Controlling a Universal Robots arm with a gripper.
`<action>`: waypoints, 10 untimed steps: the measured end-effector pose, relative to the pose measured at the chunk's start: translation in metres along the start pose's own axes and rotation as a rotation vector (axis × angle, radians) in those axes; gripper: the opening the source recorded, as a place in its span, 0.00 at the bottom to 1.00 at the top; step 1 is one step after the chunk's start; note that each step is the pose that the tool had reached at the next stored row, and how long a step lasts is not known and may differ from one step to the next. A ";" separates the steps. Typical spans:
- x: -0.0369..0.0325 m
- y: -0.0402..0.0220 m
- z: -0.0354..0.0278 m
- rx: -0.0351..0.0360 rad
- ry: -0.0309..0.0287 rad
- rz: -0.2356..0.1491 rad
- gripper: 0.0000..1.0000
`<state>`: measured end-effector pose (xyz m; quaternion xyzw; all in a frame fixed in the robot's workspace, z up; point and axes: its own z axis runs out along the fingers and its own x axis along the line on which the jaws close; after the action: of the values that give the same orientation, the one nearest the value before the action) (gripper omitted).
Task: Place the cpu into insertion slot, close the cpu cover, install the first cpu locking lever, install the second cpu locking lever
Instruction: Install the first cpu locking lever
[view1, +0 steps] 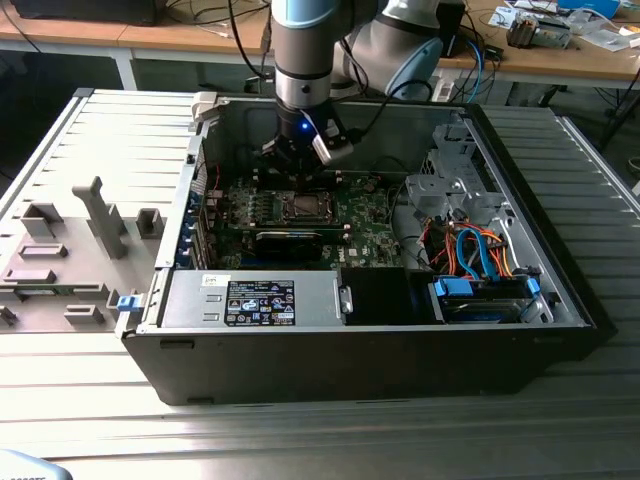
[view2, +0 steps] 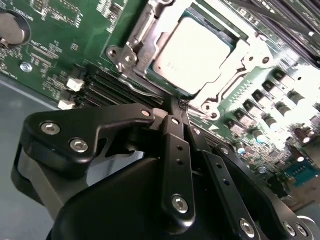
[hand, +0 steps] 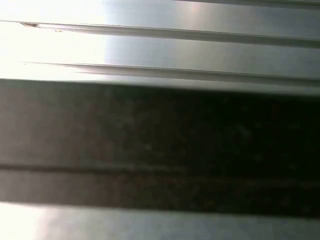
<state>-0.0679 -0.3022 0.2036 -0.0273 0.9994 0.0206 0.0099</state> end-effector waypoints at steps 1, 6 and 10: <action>-0.0013 -0.0001 0.0005 0.0001 0.0001 0.000 0.11; -0.0102 -0.0006 0.0036 -0.0002 0.0001 -0.001 0.11; -0.0148 -0.0012 0.0036 0.0009 0.0007 -0.002 0.11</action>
<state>-0.0530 -0.3025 0.2002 -0.0282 0.9994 0.0201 0.0095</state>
